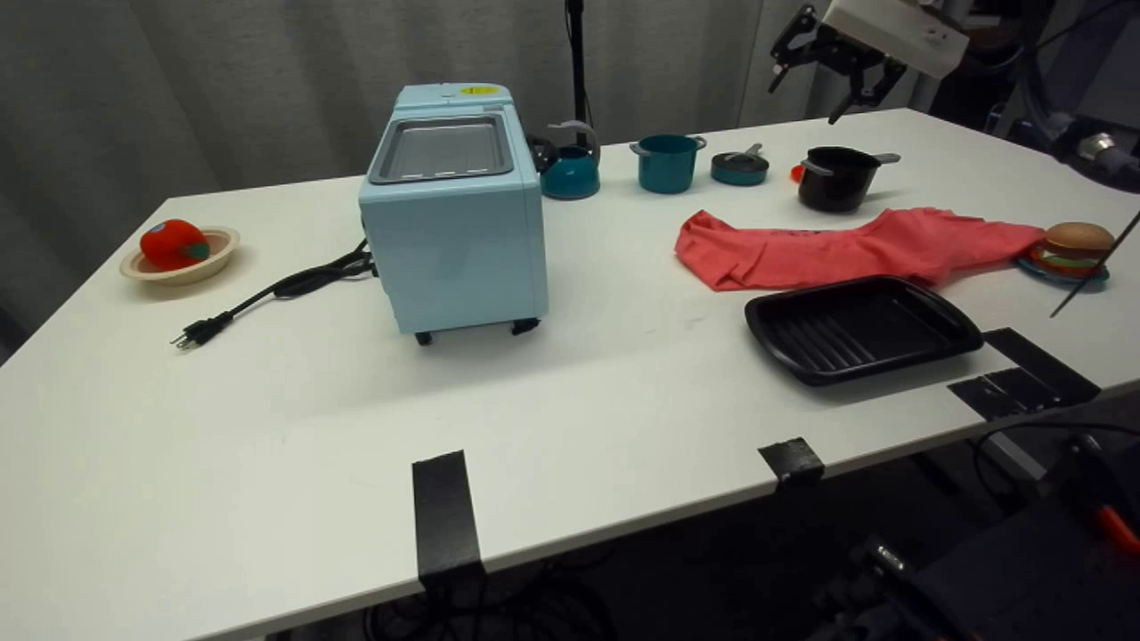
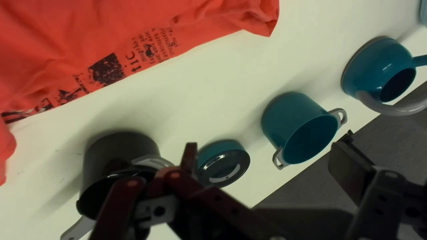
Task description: Unfold the orange cloth
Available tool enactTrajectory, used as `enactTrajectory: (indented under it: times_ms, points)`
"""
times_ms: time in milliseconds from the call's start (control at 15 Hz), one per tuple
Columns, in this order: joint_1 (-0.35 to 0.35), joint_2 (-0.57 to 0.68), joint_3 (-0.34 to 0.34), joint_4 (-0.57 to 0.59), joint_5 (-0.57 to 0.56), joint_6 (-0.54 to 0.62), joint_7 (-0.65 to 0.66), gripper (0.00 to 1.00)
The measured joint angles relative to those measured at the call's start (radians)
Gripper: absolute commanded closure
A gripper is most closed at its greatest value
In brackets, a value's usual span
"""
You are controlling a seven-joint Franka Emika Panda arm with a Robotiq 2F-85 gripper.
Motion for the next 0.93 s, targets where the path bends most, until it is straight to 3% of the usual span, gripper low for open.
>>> enactTrajectory:
  times_ms: [467,933]
  points:
    - [0.000,0.212,0.042,0.145,-0.001,-0.014,-0.057,0.00]
    - [-0.006,0.349,0.041,0.270,-0.086,-0.142,-0.062,0.00]
